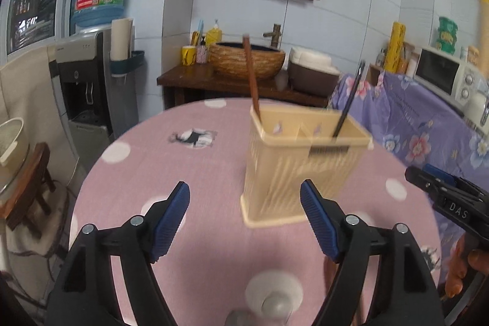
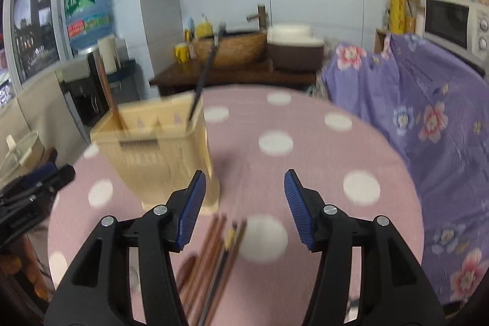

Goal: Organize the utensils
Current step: 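Move both open tools back over the utensils on the table, then close the left tool on a metal spoon while the right tool grasps a wooden chopstick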

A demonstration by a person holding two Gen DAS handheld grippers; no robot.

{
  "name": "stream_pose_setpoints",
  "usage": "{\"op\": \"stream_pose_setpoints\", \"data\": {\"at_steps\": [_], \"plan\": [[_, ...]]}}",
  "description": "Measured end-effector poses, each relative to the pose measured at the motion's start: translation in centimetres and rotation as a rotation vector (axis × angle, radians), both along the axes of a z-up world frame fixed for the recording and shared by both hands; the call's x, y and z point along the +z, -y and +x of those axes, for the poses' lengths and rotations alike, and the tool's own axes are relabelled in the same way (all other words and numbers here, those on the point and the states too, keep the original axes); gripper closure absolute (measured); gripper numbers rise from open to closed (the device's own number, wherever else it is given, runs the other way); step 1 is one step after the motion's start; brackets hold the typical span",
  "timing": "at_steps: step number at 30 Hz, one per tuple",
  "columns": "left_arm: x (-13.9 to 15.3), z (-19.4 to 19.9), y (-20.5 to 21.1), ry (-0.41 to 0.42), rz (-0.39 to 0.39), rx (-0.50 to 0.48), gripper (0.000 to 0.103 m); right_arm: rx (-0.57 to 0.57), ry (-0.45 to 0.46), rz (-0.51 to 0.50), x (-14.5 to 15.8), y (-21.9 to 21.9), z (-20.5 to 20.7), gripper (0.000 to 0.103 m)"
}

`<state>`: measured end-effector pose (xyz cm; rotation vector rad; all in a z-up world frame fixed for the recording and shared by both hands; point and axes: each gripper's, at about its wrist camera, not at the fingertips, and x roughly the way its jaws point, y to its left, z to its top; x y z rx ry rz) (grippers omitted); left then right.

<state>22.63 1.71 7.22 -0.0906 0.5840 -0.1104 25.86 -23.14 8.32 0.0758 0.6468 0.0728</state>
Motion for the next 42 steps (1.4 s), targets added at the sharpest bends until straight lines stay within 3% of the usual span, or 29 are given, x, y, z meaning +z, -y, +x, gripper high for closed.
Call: {"op": "stream_pose_setpoints", "data": {"at_steps": [6,15,25,27,31,42], "plan": [[-4.4,-2.6,-1.1,-0.100,0.005,0.050,0.029,0.004,-0.177,-0.011,-6.4,-0.4,-3.2,0.049],[-6.9,-4.3,-0.9,-0.152,0.009,0.046,0.029,0.027,-0.264,-0.042,-9.9,-2.4,-4.9,0.049],[-7.6,-4.7,-1.1,-0.168,0.022,0.057,0.029,0.030,-0.293,-0.027,-10.5,-2.0,-5.5,0.053],[-7.7,-4.8,-1.3,-0.172,0.019,0.060,0.029,-0.003,-0.298,-0.032,-10.4,-1.0,-5.5,0.059],[-7.7,-4.9,-1.4,-0.175,0.007,0.067,0.029,-0.022,-0.307,0.065,-10.3,1.1,-5.4,0.059],[-8.0,-5.2,1.5,-0.180,0.046,-0.008,0.029,-0.052,-0.285,0.094,-10.7,1.3,-2.4,0.062]]}}
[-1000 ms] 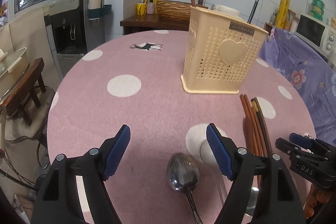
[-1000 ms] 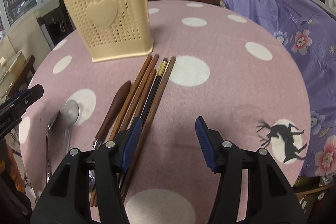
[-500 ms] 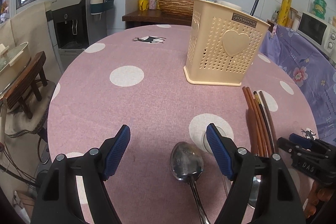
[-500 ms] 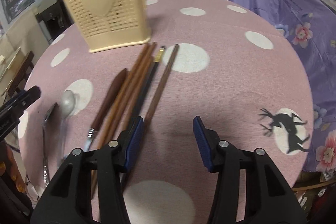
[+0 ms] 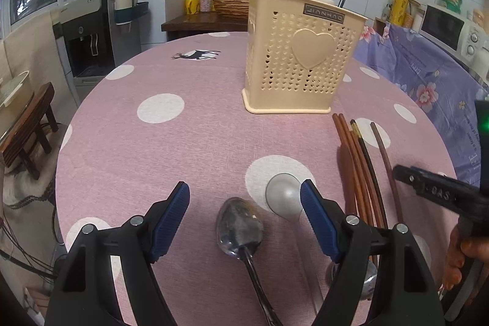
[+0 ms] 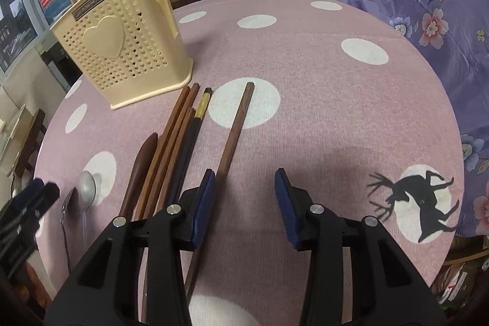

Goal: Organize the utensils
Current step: 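Close the left tool on a metal spoon while the right tool grasps a wooden chopstick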

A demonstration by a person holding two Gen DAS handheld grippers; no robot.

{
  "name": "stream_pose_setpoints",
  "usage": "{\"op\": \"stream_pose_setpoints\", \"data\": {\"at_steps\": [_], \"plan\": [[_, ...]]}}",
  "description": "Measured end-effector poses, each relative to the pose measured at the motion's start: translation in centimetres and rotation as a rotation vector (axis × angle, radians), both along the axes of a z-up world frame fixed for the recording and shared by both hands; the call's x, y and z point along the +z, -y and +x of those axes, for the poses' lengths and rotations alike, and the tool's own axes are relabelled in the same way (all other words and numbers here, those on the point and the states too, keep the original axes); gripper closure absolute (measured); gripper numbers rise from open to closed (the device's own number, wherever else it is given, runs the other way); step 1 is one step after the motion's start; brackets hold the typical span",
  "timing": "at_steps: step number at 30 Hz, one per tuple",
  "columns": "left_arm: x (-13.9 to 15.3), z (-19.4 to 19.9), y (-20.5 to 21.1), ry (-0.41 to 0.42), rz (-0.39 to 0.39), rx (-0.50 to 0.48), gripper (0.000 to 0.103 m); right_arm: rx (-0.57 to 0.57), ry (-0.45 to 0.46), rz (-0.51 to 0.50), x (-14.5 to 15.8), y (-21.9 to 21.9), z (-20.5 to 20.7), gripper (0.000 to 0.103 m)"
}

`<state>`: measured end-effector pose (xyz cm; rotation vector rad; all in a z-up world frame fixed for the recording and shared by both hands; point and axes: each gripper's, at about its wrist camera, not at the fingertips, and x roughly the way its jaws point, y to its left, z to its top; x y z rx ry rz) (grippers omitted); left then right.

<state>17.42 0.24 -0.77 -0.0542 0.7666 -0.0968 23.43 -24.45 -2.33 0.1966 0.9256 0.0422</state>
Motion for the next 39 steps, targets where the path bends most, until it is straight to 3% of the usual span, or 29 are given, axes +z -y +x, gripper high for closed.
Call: {"op": "stream_pose_setpoints", "data": {"at_steps": [12,15,20,26,32,35,39], "plan": [[-0.5,0.1,0.0,-0.016,0.005,0.015,0.029,-0.014,-0.014,-0.132,-0.2,-1.9,4.9,0.078],[-0.6,0.2,0.1,-0.024,0.013,0.010,0.029,0.005,-0.015,-0.153,-0.3,-2.5,5.7,0.092],[-0.4,-0.4,-0.2,-0.022,0.035,0.023,0.029,0.070,-0.010,-0.157,-0.2,-2.9,5.2,0.092],[-2.0,-1.6,-0.4,-0.092,0.060,0.025,0.031,0.095,-0.009,-0.146,-0.2,-2.6,4.1,0.092],[-2.4,-1.8,-0.7,-0.136,0.010,0.041,0.040,0.101,-0.003,-0.134,-0.2,-2.7,3.4,0.092],[-2.1,-1.7,-1.3,-0.163,-0.067,0.039,0.040,0.103,-0.001,-0.124,-0.2,-2.6,3.3,0.092],[-2.1,-1.8,-1.6,-0.178,-0.106,0.040,0.045,0.104,0.004,-0.121,-0.3,-2.6,3.3,0.092]]}}
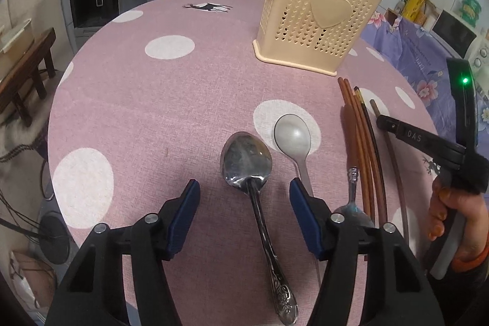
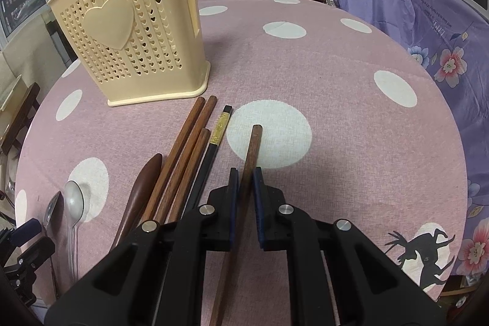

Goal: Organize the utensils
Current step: 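Close the left tool on a metal spoon while the right tool grasps a wooden chopstick, then lift the spoon with the left tool while the right tool lifts the chopstick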

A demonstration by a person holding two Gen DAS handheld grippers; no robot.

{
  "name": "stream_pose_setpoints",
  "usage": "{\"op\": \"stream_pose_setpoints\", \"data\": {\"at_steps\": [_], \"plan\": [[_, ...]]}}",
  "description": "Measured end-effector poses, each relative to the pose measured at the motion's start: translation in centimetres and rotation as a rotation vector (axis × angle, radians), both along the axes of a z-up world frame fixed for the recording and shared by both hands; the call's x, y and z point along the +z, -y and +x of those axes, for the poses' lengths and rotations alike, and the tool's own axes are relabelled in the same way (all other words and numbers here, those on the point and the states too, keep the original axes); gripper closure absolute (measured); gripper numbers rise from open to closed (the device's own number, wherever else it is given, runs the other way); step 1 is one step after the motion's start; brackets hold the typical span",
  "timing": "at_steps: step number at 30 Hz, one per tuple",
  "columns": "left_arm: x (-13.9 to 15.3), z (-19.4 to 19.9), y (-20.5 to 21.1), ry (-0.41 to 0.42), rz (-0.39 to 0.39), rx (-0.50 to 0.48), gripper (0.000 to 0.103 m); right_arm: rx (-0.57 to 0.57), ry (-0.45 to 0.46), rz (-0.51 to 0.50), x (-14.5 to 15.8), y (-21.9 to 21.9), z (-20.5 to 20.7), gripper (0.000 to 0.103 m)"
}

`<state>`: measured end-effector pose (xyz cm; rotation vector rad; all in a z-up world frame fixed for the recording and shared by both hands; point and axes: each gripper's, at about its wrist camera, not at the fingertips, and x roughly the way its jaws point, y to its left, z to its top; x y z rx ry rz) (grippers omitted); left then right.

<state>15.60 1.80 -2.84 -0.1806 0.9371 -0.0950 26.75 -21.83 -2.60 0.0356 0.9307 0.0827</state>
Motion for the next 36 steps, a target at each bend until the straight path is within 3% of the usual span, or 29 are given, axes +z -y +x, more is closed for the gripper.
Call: {"op": "stream_pose_setpoints", "data": {"at_steps": [8,11,14,18,21,22,25,28,32,36], "plan": [[-0.4,0.7,2.1,0.042,0.165,-0.011,0.053,0.002,0.003,0.002,-0.1,0.0,0.0,0.092],[-0.4,1.1,2.3,0.052,0.186,-0.024,0.068,0.002,0.003,0.006,0.0,0.1,0.0,0.092],[-0.2,1.6,1.7,0.046,0.126,-0.025,0.069,0.002,0.003,0.006,0.0,0.2,0.0,0.092],[-0.1,2.3,0.3,0.034,-0.030,-0.037,0.069,0.002,0.002,0.007,0.0,0.2,0.0,0.092],[-0.5,3.4,-1.4,0.017,-0.228,-0.048,0.069,0.001,0.002,0.012,0.0,0.2,0.0,0.092],[-0.7,3.7,-2.1,0.003,-0.284,-0.045,0.074,0.000,0.002,0.013,0.0,0.2,0.1,0.092],[-1.1,4.2,-4.0,-0.007,-0.396,-0.030,0.079,0.001,0.001,0.017,0.0,0.3,0.1,0.092],[-1.1,4.0,-4.4,0.012,-0.293,0.010,0.094,0.000,0.001,0.019,0.0,0.4,0.1,0.092],[-1.4,3.9,-5.3,-0.003,-0.346,0.011,0.095,-0.001,0.003,0.017,0.0,0.3,0.2,0.092],[-1.0,3.9,-4.9,0.011,-0.243,0.020,0.094,-0.001,0.003,0.021,-0.1,0.3,0.2,0.092]]}}
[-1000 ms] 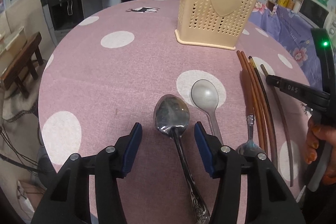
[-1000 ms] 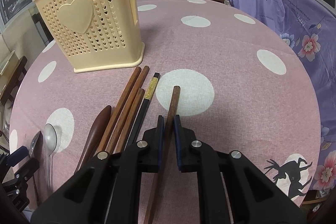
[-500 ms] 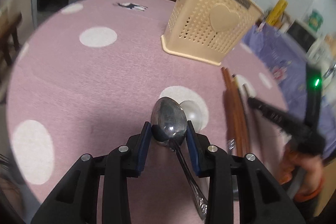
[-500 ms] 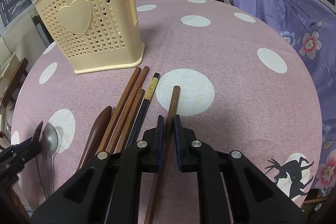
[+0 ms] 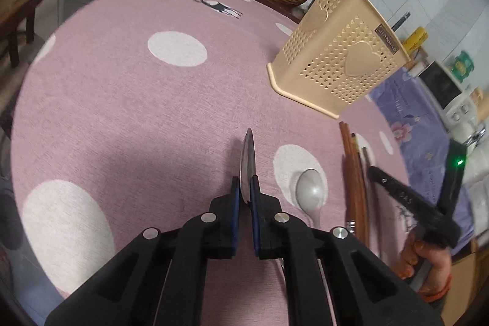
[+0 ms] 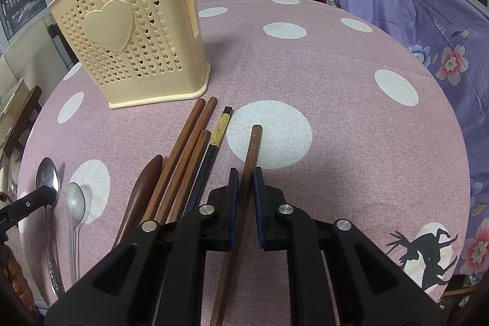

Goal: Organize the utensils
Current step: 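Lift the spoon with the left tool while the right tool lifts the chopstick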

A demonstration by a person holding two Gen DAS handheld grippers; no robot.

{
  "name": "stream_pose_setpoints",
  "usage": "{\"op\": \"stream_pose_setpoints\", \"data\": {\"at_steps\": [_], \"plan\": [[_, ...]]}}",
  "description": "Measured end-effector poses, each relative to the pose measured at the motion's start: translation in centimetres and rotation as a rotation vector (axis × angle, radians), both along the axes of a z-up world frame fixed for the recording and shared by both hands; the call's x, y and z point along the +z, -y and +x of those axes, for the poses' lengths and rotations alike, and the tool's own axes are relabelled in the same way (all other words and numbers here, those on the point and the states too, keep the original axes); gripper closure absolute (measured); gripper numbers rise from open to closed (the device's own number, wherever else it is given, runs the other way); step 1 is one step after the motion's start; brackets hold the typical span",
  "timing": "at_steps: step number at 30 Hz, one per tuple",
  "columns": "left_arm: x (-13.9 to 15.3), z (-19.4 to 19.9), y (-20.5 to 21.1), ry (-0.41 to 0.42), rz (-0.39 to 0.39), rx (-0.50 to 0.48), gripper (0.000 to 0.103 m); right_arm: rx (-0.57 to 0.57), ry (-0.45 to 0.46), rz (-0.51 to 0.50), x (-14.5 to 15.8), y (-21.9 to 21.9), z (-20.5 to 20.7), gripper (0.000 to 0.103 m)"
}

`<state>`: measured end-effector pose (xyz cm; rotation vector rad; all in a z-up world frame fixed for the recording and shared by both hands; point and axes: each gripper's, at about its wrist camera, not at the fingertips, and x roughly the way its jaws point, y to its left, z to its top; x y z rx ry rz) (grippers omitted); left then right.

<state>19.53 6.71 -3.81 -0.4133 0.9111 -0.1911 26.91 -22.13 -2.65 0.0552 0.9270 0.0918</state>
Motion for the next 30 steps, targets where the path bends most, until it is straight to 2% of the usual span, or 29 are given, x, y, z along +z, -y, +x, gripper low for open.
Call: {"op": "stream_pose_setpoints", "data": {"at_steps": [2,3,4,8,11,13,20,23,24,30], "plan": [[0.7,-0.2,0.5,0.023,0.113,0.029,0.077,0.000,0.001,0.004,0.0,0.0,0.0,0.092],[1.0,-0.4,0.5,0.034,0.164,0.051,0.047,0.000,0.001,0.005,0.0,0.0,0.0,0.092],[1.2,-0.6,0.7,0.050,0.206,0.070,0.033,-0.002,0.002,0.003,0.0,0.0,0.0,0.092],[2.1,-1.0,1.9,0.086,0.389,0.093,0.034,-0.001,0.001,0.004,0.0,0.1,0.0,0.092],[2.0,-1.1,2.8,0.065,0.449,0.081,0.042,-0.002,0.002,0.006,0.0,0.0,0.0,0.092],[1.7,-1.2,3.3,0.045,0.454,0.067,0.048,-0.003,0.002,0.006,0.0,0.1,0.0,0.092],[0.6,-0.7,5.3,0.001,0.491,0.049,0.053,-0.003,0.004,0.001,0.0,0.0,-0.1,0.092],[0.6,0.1,5.3,-0.001,0.487,0.051,0.058,-0.004,0.006,-0.004,0.0,0.0,-0.2,0.092],[0.7,0.5,5.3,-0.008,0.483,0.052,0.063,-0.004,0.005,-0.004,0.0,0.0,-0.2,0.092],[0.7,1.7,5.8,-0.011,0.482,0.033,0.064,-0.010,0.000,-0.005,0.0,-0.1,-0.1,0.092]]}}
